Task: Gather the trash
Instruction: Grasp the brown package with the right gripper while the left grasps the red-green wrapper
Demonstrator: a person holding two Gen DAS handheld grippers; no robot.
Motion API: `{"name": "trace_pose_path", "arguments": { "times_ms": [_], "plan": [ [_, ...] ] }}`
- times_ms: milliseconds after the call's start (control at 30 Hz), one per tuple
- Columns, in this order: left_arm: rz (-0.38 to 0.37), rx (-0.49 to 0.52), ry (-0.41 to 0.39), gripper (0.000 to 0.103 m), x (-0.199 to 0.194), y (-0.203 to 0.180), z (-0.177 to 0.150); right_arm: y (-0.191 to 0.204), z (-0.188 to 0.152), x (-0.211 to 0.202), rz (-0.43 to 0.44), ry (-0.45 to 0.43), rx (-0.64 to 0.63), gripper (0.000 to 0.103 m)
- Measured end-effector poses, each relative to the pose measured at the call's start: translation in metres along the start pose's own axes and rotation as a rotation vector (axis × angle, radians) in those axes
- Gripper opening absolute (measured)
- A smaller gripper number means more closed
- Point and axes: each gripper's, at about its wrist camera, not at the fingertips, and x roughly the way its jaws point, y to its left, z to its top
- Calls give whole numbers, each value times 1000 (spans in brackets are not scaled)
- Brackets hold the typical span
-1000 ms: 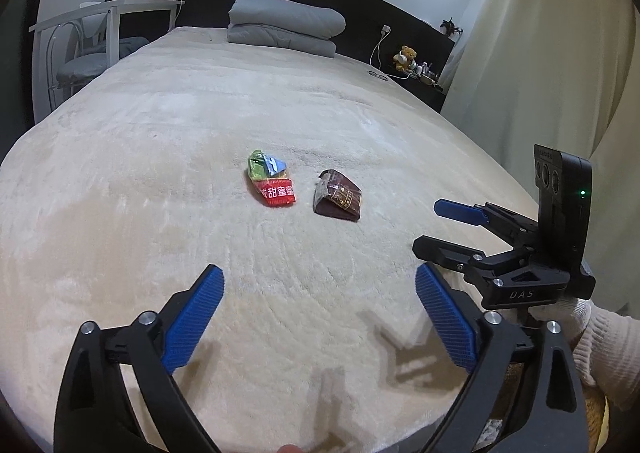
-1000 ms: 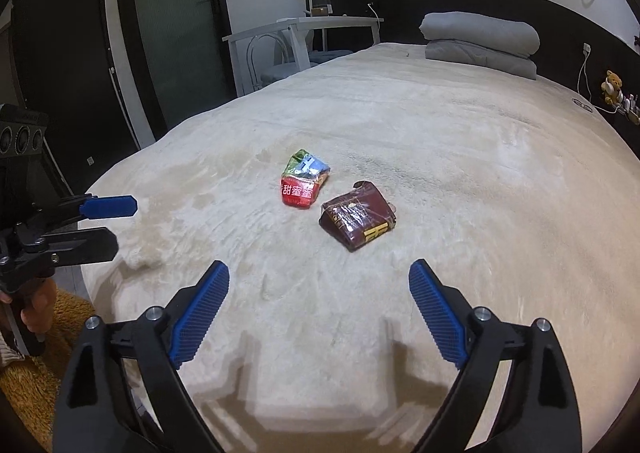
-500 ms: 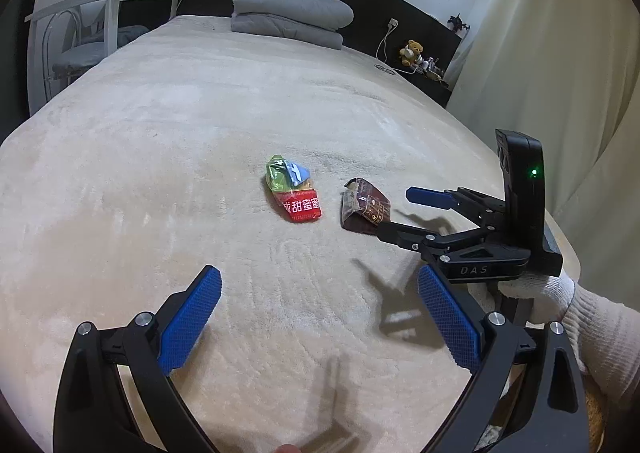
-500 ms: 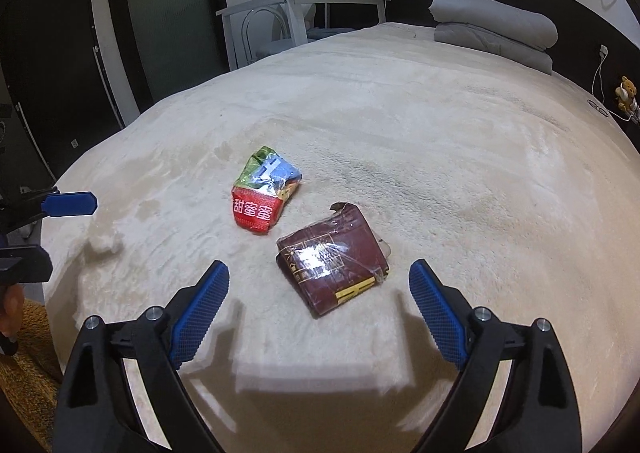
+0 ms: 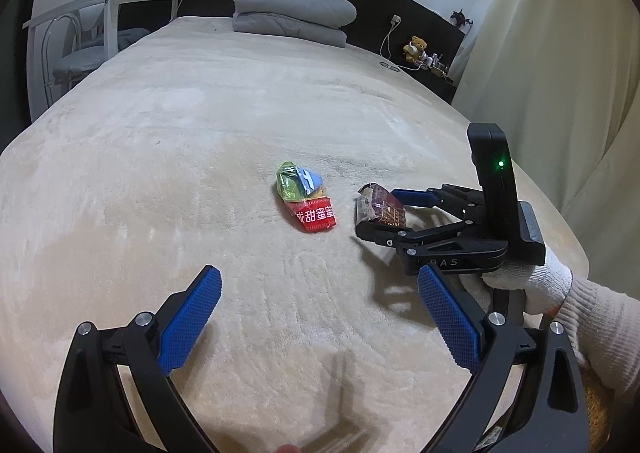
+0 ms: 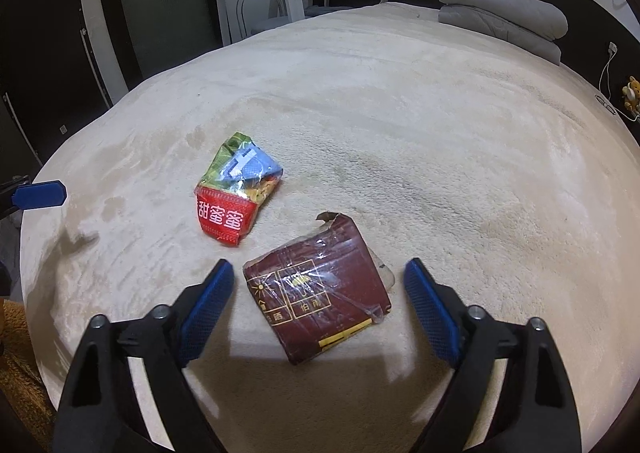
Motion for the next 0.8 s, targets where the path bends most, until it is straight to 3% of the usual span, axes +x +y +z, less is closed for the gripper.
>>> {"name": "trace_pose_path", "arguments": {
  "times_ms": [367,800],
  "plan": [
    [42,18,8,96,6,0,3,0,3,-22,-15,-48,18,68],
    [109,44,-1,96,43,1,25,5,-12,-70,-17,-98,39,68]
  ]
}}
